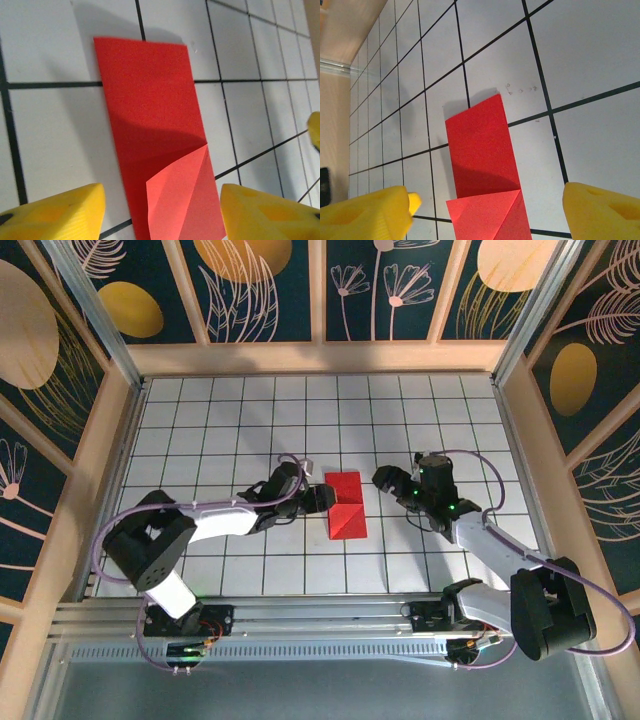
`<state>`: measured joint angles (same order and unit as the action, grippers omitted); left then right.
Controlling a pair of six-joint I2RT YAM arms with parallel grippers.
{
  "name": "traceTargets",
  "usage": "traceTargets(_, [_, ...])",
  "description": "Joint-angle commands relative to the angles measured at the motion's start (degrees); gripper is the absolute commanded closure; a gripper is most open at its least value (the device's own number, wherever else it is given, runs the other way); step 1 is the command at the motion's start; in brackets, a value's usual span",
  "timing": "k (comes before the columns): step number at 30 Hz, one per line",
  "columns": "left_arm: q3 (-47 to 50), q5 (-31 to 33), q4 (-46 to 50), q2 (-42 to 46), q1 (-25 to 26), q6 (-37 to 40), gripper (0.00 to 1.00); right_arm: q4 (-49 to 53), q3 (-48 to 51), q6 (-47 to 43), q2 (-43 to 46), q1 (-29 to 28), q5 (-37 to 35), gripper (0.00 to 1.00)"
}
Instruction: Fold a paper plane with a square sheet of paper (fold left side to right side)
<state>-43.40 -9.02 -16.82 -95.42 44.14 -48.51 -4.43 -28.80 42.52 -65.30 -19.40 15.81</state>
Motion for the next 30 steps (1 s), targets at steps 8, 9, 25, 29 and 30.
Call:
traceTargets(8, [-3.12,-6.36,-4.11,-7.81,-0.20,-0.98,0.60,-0.07,1.95,-0.34,1.85,2.04,1.57,0.19])
traceTargets(9, [-3.34,-6.64,-4.30,-8.31,-0.19,-1.13,0.61,0.07,1.86,-0.49,1.85,2.26,1.75,0.19])
traceTargets(25, [-4.37,-7.38,-5.25,-9.47,-0.15,-0.59,0.93,0.61,3.13,-0.90,3.16,3.16,3.88,0.19])
traceTargets(29, [-2.74,-4.21,-5.69,-6.19,-0.19,-0.64,1.00,-2.06,3.41,-0.90,2.42,3.14,7.77,0.24])
traceTargets(30, [-1.94,-3.26,-6.21,-4.86,-0.19,-0.93,1.00,-3.35,3.61,-0.65,1.93,3.19,9.25,0.26])
